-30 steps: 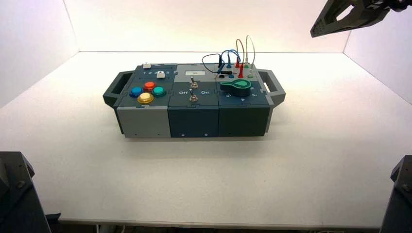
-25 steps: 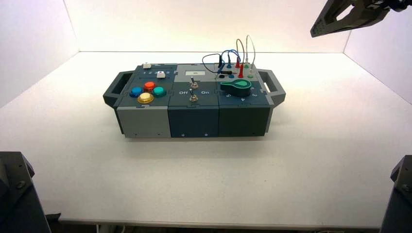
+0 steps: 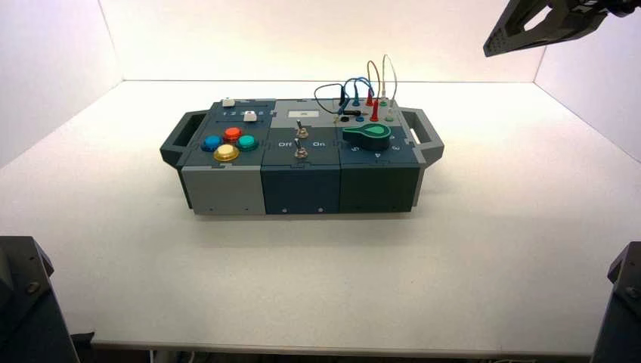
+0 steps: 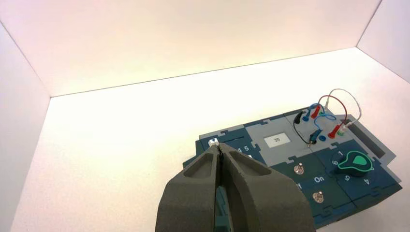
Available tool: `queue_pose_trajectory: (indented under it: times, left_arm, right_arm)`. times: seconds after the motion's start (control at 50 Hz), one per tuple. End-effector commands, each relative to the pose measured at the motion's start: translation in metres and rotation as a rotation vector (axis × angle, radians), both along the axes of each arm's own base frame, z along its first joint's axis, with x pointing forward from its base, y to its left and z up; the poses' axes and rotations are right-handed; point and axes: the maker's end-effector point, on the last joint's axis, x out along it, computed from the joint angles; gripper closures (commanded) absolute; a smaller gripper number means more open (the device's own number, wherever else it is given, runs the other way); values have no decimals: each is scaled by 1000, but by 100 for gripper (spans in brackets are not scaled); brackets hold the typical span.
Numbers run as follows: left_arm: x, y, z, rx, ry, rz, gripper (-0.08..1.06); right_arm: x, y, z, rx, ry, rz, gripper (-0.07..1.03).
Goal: Push the yellow button with the right gripper.
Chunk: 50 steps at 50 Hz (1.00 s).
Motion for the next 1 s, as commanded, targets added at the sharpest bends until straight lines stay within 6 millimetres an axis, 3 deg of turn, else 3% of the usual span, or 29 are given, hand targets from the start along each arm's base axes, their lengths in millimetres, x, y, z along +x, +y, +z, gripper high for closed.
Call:
queue_pose_trajectory:
  times: [0.02,0.2,0.34,0.54,0.8,1.0]
  left_arm:
    - [3,0,10,-7,-22,6,100]
    - [3,1,10,-9,-21,8,100]
    - [3,0,12,-12,-27,7,100]
    - [2,2,21,-19,-63,14,100]
    - [-3,24,33,-23,-111,107,100]
    - [-10,31,45,-30,-166,137,100]
  right_arm:
    - [6,5,15,20,-33,5,99]
    - [5,6,17,23,-38,11,99]
    - [-1,20,20,18,-28,79,99]
    - [-3,59,18,-11,31,206,99]
    - [11,106,7,-43,133,270,99]
    - [22,160,3,-64,183,341,99]
